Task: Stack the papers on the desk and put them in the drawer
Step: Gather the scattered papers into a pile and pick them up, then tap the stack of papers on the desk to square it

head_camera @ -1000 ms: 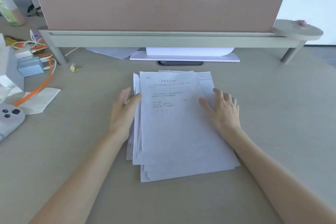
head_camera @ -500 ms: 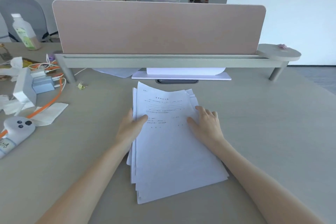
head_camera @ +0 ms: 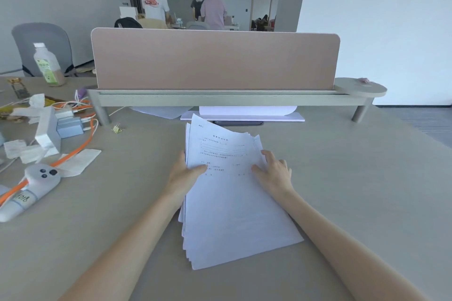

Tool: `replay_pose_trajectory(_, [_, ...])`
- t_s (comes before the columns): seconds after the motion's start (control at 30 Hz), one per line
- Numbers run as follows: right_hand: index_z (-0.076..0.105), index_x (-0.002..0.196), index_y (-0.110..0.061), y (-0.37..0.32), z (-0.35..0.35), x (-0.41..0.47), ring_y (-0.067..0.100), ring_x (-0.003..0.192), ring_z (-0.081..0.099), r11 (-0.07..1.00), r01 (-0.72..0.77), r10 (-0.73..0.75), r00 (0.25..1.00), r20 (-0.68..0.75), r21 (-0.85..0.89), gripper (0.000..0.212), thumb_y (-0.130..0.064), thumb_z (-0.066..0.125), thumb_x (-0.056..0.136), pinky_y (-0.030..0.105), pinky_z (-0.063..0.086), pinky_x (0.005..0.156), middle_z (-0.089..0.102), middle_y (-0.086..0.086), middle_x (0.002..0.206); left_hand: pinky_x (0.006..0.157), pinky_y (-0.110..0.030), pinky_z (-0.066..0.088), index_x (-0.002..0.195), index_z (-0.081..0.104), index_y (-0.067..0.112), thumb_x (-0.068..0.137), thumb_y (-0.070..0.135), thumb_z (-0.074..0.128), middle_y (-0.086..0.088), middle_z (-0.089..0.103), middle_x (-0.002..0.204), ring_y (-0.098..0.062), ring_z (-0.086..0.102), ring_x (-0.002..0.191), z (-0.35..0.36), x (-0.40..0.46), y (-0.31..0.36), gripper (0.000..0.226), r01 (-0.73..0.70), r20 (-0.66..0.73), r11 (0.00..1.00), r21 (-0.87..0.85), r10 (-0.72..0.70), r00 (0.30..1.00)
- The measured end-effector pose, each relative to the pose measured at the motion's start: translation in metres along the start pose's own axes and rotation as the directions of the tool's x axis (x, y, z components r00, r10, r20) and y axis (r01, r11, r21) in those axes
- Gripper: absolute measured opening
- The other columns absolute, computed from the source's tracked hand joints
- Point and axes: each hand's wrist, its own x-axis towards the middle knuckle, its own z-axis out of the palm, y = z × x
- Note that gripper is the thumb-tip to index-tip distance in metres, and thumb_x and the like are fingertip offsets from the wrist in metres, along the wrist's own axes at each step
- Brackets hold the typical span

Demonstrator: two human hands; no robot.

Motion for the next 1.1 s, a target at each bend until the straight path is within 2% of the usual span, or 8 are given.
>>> replay_pose_trajectory(0.1, [0.034,0.152,-0.019,-0.001,-0.002,0.002,0.032,0.134,0.041,0.999,-0.020,0.020,1.000,-0.005,0.035,0.061,-0.038,0.050,0.097,0.042,0.029,0.105,0.060,0.005,0.133,0.072,-0.027,0.054,0.126,0.059,0.027,0.087,0.008,0.069,0.006,0.075,0.112,-0.014,0.074,0.098,-0.001,0.002,0.000,0.045,-0.042,0.017,0.994,-0.105,0.044,0.999])
replay_pose_trajectory(0.2, [0.046,0.138,-0.021,0.003,-0.009,0.004,0.032,0.123,0.054,0.969,-0.050,0.049,0.999,0.011,0.240,0.050,-0.042,0.054,0.094,0.043,0.040,0.107,0.065,0.002,0.121,0.081,-0.035,0.058,0.128,0.061,0.028,0.087,0.006,0.070,0.006,0.077,0.114,-0.016,0.075,0.101,0.001,0.006,-0.001,0.047,-0.059,0.032,0.972,-0.228,0.068,0.997])
replay_pose_trajectory(0.33, [0.065,0.113,-0.028,0.008,-0.015,0.006,0.026,0.100,0.073,0.824,-0.067,0.065,0.998,0.024,0.562,0.032,-0.041,0.063,0.083,0.051,0.058,0.092,0.076,0.004,0.109,0.083,-0.042,0.059,0.127,0.062,0.023,0.087,0.007,0.071,0.000,0.077,0.116,-0.022,0.076,0.101,0.005,0.009,-0.005,0.044,-0.036,0.055,0.955,-0.295,0.055,0.997])
replay_pose_trajectory(0.47, [0.064,0.126,-0.030,0.004,-0.013,0.003,0.026,0.104,0.076,0.670,-0.083,-0.013,0.992,0.124,0.737,0.040,-0.024,0.066,0.087,0.053,0.058,0.095,0.077,0.000,0.117,0.090,-0.047,0.057,0.120,0.068,0.024,0.085,0.010,0.068,0.000,0.078,0.113,-0.024,0.075,0.104,0.003,0.010,-0.006,0.038,-0.019,0.066,0.964,-0.264,0.038,0.997])
replay_pose_trajectory(0.67, [0.063,0.128,-0.013,0.003,-0.018,0.005,0.031,0.105,0.076,0.576,-0.126,-0.071,0.977,0.203,0.808,0.032,-0.009,0.058,0.097,0.046,0.060,0.088,0.076,0.010,0.121,0.069,-0.024,0.051,0.115,0.064,0.028,0.092,0.014,0.064,0.012,0.075,0.107,-0.001,0.071,0.090,0.004,0.009,-0.002,0.027,-0.003,0.062,0.974,-0.227,0.018,0.998])
replay_pose_trajectory(0.83, [0.056,0.133,-0.013,0.007,-0.019,0.010,0.032,0.107,0.075,0.566,-0.203,0.012,0.971,0.238,0.799,0.041,-0.028,0.064,0.096,0.049,0.060,0.090,0.074,0.010,0.124,0.072,-0.030,0.054,0.106,0.067,0.032,0.091,0.010,0.064,0.016,0.079,0.094,-0.005,0.075,0.088,0.005,0.008,-0.002,0.027,0.024,0.096,0.969,-0.244,-0.001,0.995])
replay_pose_trajectory(1.0, [0.054,0.137,-0.015,0.007,-0.028,0.006,0.039,0.112,0.071,0.558,-0.208,-0.080,0.950,0.302,0.803,0.059,-0.007,0.061,0.079,0.055,0.056,0.095,0.072,0.015,0.127,0.083,-0.042,0.057,0.117,0.069,0.018,0.084,0.002,0.060,-0.007,0.078,0.110,-0.030,0.074,0.099,0.000,0.006,0.006,0.038,0.082,0.115,0.955,-0.285,-0.051,0.992])
replay_pose_trajectory(1.1, [0.059,0.133,-0.013,0.001,-0.046,0.002,0.039,0.113,0.071,0.623,-0.127,-0.160,0.945,0.284,0.772,0.055,0.006,0.060,0.081,0.058,0.054,0.098,0.072,0.015,0.127,0.076,-0.039,0.056,0.111,0.069,0.019,0.084,-0.003,0.059,-0.010,0.077,0.111,-0.028,0.073,0.091,-0.004,0.009,0.019,0.037,0.052,0.106,0.952,-0.302,-0.021,0.994])
